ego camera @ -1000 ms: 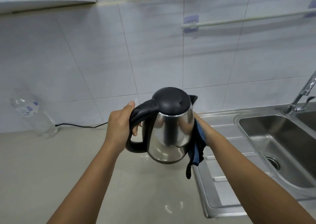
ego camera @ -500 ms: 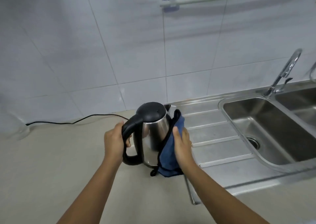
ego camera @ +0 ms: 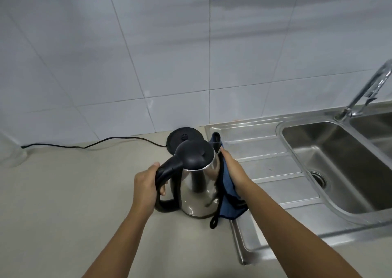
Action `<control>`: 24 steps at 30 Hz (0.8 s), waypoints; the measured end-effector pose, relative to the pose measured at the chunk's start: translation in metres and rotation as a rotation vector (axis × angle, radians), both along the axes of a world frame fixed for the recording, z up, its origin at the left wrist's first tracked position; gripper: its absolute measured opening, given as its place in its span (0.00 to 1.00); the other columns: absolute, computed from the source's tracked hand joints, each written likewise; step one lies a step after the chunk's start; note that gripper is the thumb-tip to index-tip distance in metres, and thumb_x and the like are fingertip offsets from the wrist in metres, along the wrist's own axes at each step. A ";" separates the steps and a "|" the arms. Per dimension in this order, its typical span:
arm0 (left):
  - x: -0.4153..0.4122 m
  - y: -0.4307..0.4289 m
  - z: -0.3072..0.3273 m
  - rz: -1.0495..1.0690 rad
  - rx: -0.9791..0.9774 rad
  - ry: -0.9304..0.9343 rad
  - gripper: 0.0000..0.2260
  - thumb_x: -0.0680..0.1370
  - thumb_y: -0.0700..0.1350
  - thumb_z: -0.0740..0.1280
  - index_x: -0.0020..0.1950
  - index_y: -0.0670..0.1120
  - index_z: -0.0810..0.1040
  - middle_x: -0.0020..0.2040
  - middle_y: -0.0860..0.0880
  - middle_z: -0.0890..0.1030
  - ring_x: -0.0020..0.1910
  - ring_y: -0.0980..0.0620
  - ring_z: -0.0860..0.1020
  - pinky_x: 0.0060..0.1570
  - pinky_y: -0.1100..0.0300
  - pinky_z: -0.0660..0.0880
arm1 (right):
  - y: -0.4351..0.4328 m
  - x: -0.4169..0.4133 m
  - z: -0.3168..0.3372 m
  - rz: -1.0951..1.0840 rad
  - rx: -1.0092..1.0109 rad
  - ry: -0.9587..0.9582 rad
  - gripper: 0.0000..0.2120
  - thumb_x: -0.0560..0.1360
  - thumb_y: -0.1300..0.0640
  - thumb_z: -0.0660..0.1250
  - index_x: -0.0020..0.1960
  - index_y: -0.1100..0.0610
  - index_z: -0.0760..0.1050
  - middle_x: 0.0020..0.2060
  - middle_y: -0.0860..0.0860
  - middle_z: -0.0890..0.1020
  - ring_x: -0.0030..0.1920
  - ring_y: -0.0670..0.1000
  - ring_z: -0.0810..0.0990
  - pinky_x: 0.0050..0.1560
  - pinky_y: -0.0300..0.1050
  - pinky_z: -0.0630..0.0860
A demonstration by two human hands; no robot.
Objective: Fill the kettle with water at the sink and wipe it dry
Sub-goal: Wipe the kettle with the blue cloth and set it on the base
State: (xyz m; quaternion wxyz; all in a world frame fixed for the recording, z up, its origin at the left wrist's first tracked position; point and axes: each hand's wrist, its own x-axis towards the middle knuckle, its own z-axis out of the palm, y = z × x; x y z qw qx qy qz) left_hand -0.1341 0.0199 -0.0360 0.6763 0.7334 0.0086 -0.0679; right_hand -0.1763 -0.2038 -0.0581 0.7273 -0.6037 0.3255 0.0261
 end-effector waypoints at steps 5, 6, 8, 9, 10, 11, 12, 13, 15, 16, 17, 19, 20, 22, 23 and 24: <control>0.022 0.014 -0.001 -0.012 0.074 -0.061 0.24 0.78 0.49 0.58 0.24 0.40 0.71 0.19 0.42 0.70 0.22 0.46 0.70 0.34 0.54 0.69 | 0.020 0.002 -0.009 -0.012 -0.012 0.017 0.17 0.84 0.44 0.59 0.45 0.50 0.79 0.43 0.53 0.83 0.47 0.52 0.81 0.42 0.37 0.77; 0.028 0.017 0.000 -0.009 0.090 -0.067 0.24 0.79 0.50 0.58 0.24 0.41 0.71 0.20 0.42 0.71 0.22 0.46 0.71 0.35 0.54 0.70 | 0.025 -0.002 -0.008 -0.022 0.002 0.018 0.17 0.83 0.42 0.59 0.46 0.50 0.81 0.46 0.54 0.85 0.48 0.51 0.82 0.47 0.41 0.77; 0.040 0.021 0.003 0.025 0.133 -0.087 0.23 0.79 0.51 0.58 0.27 0.41 0.74 0.23 0.41 0.75 0.25 0.46 0.74 0.37 0.54 0.71 | 0.034 -0.007 -0.014 -0.054 -0.003 0.015 0.19 0.82 0.37 0.59 0.53 0.49 0.81 0.53 0.54 0.85 0.53 0.50 0.82 0.58 0.46 0.76; 0.046 0.022 0.005 0.046 0.156 -0.095 0.23 0.79 0.52 0.58 0.29 0.42 0.75 0.25 0.41 0.78 0.27 0.46 0.76 0.38 0.54 0.72 | 0.040 -0.010 -0.019 -0.075 -0.023 0.015 0.23 0.80 0.34 0.58 0.58 0.49 0.81 0.58 0.53 0.85 0.58 0.51 0.82 0.65 0.49 0.75; 0.051 0.023 0.008 0.066 0.179 -0.094 0.22 0.80 0.53 0.58 0.31 0.42 0.77 0.28 0.42 0.79 0.30 0.45 0.78 0.38 0.55 0.72 | 0.048 -0.015 -0.023 -0.094 -0.048 0.009 0.29 0.78 0.30 0.58 0.65 0.49 0.80 0.63 0.53 0.83 0.64 0.53 0.80 0.71 0.52 0.73; 0.055 0.024 0.011 0.088 0.205 -0.091 0.22 0.80 0.54 0.58 0.33 0.43 0.77 0.30 0.44 0.80 0.33 0.46 0.78 0.38 0.56 0.72 | 0.057 -0.019 -0.028 -0.124 -0.074 0.007 0.35 0.75 0.27 0.57 0.71 0.49 0.77 0.68 0.52 0.81 0.69 0.54 0.77 0.75 0.55 0.69; 0.059 0.024 0.013 0.112 0.242 -0.095 0.22 0.80 0.55 0.57 0.35 0.43 0.78 0.33 0.45 0.80 0.36 0.46 0.78 0.39 0.55 0.71 | 0.065 -0.023 -0.033 -0.146 -0.089 0.003 0.37 0.76 0.27 0.56 0.75 0.49 0.73 0.72 0.52 0.78 0.74 0.55 0.73 0.78 0.57 0.66; 0.061 0.024 0.014 0.139 0.284 -0.112 0.22 0.80 0.57 0.56 0.38 0.43 0.78 0.36 0.46 0.80 0.39 0.46 0.77 0.41 0.55 0.70 | 0.073 -0.026 -0.034 -0.164 -0.116 -0.014 0.34 0.79 0.30 0.55 0.77 0.50 0.70 0.74 0.52 0.75 0.76 0.56 0.70 0.79 0.58 0.64; 0.056 0.020 0.012 0.228 0.304 -0.168 0.20 0.80 0.58 0.56 0.48 0.42 0.76 0.46 0.46 0.79 0.48 0.46 0.77 0.46 0.56 0.69 | 0.079 -0.028 -0.037 -0.198 -0.135 -0.045 0.29 0.84 0.37 0.53 0.78 0.52 0.68 0.75 0.53 0.73 0.77 0.56 0.69 0.80 0.58 0.62; 0.047 0.015 0.008 0.291 0.265 -0.180 0.19 0.80 0.58 0.57 0.54 0.42 0.74 0.53 0.46 0.77 0.54 0.46 0.76 0.51 0.56 0.70 | 0.078 -0.025 -0.036 -0.207 -0.141 -0.070 0.29 0.84 0.37 0.53 0.78 0.53 0.68 0.75 0.53 0.74 0.77 0.55 0.69 0.79 0.58 0.63; 0.034 0.009 0.004 0.354 0.202 -0.169 0.21 0.79 0.58 0.59 0.61 0.42 0.71 0.59 0.46 0.74 0.59 0.47 0.74 0.58 0.55 0.70 | 0.075 -0.021 -0.032 -0.213 -0.158 -0.109 0.30 0.84 0.36 0.52 0.77 0.53 0.69 0.74 0.52 0.75 0.76 0.55 0.70 0.79 0.57 0.64; -0.002 -0.008 -0.006 0.370 0.091 -0.117 0.32 0.74 0.63 0.62 0.70 0.44 0.64 0.67 0.48 0.67 0.68 0.49 0.68 0.67 0.52 0.66 | 0.065 -0.006 -0.023 -0.220 -0.172 -0.159 0.31 0.83 0.36 0.53 0.76 0.55 0.71 0.72 0.53 0.77 0.74 0.54 0.73 0.78 0.57 0.66; -0.019 -0.016 -0.009 0.297 0.062 -0.082 0.36 0.72 0.64 0.62 0.74 0.47 0.59 0.71 0.50 0.63 0.71 0.52 0.64 0.69 0.55 0.63 | 0.058 0.003 -0.016 -0.210 -0.144 -0.165 0.28 0.84 0.38 0.54 0.74 0.56 0.74 0.70 0.54 0.79 0.72 0.54 0.75 0.76 0.55 0.68; -0.042 -0.030 -0.011 0.109 0.031 -0.023 0.39 0.73 0.65 0.63 0.78 0.52 0.50 0.73 0.56 0.58 0.72 0.59 0.58 0.68 0.61 0.58 | 0.044 0.017 -0.003 -0.137 -0.065 -0.165 0.21 0.85 0.42 0.57 0.64 0.54 0.81 0.61 0.54 0.85 0.64 0.53 0.82 0.67 0.50 0.75; -0.046 -0.033 -0.011 0.057 0.030 -0.023 0.39 0.74 0.65 0.62 0.78 0.54 0.48 0.73 0.58 0.57 0.71 0.62 0.58 0.66 0.62 0.58 | 0.039 0.021 0.004 -0.081 -0.031 -0.170 0.18 0.85 0.43 0.59 0.58 0.52 0.83 0.57 0.53 0.86 0.59 0.52 0.84 0.61 0.47 0.77; -0.047 -0.035 -0.010 0.040 0.033 -0.033 0.40 0.73 0.66 0.61 0.78 0.55 0.47 0.72 0.60 0.58 0.70 0.63 0.58 0.66 0.63 0.58 | 0.036 0.024 0.007 -0.025 0.008 -0.174 0.16 0.84 0.44 0.60 0.55 0.50 0.83 0.54 0.52 0.88 0.55 0.50 0.85 0.56 0.44 0.78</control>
